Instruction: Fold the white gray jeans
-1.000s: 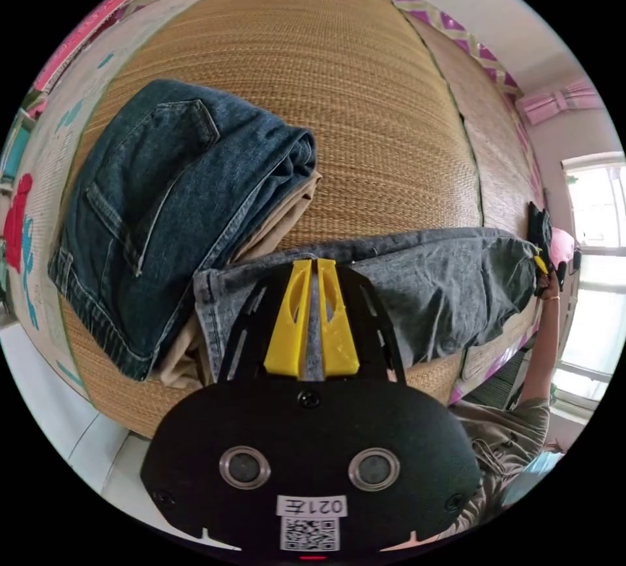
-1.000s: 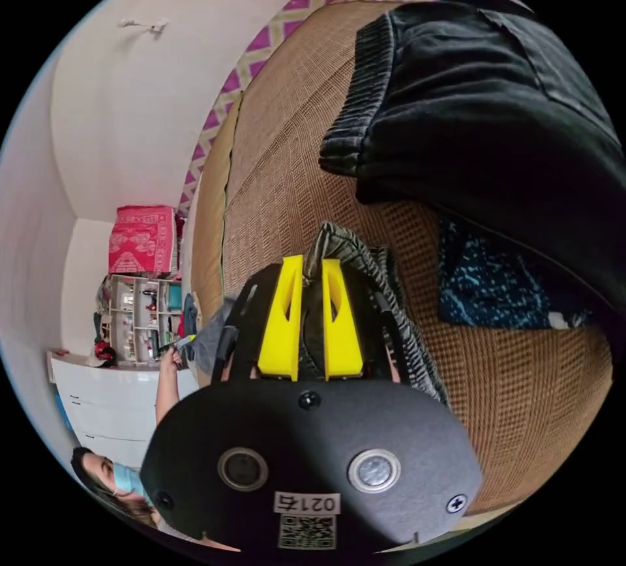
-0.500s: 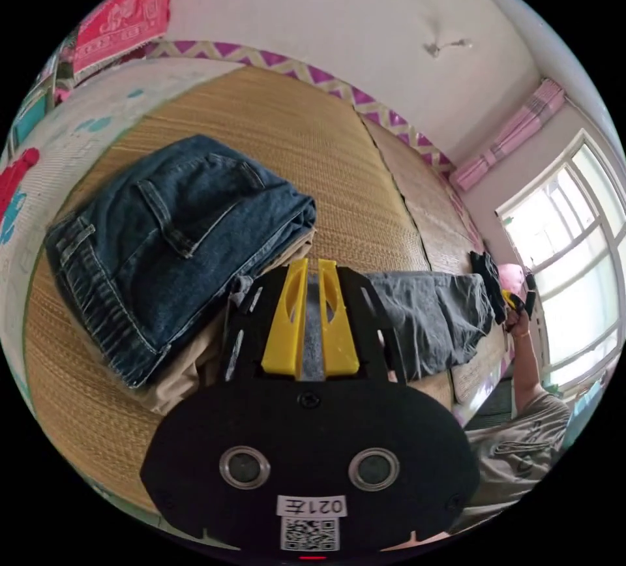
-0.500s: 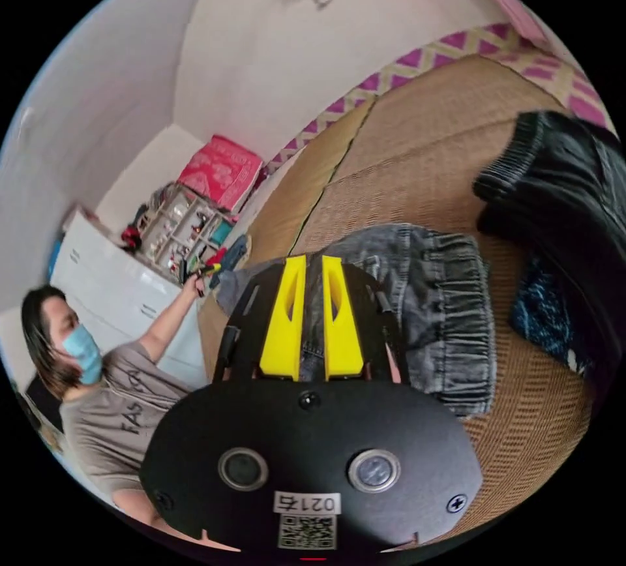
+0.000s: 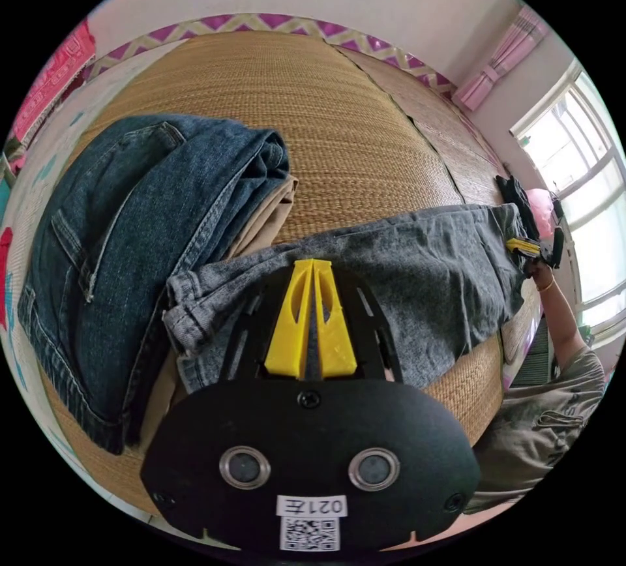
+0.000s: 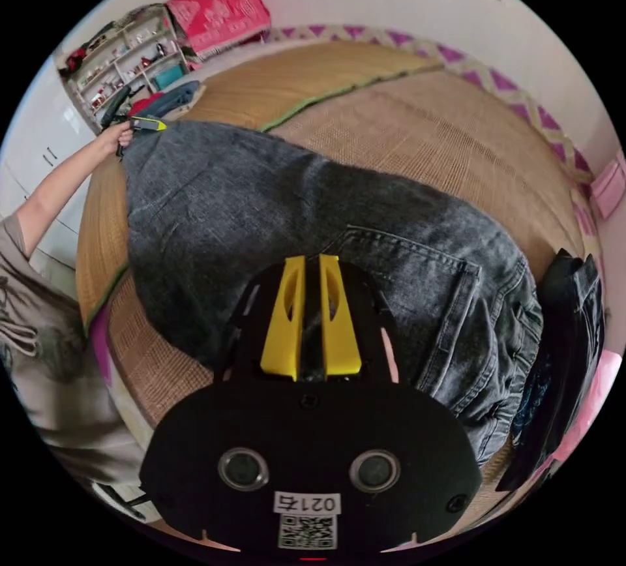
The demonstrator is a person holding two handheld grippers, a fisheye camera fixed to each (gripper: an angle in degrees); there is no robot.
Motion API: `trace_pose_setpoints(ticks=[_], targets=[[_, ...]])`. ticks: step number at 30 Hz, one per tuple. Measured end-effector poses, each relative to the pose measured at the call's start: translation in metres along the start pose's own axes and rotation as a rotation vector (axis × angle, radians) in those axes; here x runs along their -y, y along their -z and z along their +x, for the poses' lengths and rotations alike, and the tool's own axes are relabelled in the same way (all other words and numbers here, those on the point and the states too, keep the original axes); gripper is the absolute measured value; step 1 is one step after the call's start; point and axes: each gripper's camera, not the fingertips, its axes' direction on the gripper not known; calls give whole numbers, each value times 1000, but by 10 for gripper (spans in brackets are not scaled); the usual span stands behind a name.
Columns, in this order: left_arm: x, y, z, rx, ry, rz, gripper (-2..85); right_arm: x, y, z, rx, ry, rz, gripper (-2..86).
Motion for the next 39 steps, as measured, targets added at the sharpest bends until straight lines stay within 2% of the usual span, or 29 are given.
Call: trace_pose_setpoints(ticks=[4,7,9,14,18,21,24,26,30,34,39], targets=[[-19,8,-6,24,5,49,-9,4,0,-23,-63,41,53,14],[-65,51,-20,75,70,247,-6,10,0,-44,-135,82,69,13],[-116,85,-35,-33,98,359,2,11,1,-45,-118,73,88,12],[-228,123,-46,-135,181,431,72,24,4,-44,-59,59,89,15],[-302,126,-67,-260,322,475,39,34,6,-41,-7,43,82,20],[-322,112,-77,-252,467,484,4,46,8,-42,-1,42,48,24],[-326,90,-87,-267,605,466,8,55,9,-47,-23,50,23,27],[-328,84,-94,-286,648,484,61,57,10,-47,-17,40,20,28],[-329,83,-113,-370,694,539,100,68,12,-55,-61,66,-18,29],[-330,85,-125,-418,726,566,103,80,12,-65,-125,116,-88,30],[-334,84,-139,-473,840,626,86,84,16,-51,-82,81,-116,35]])
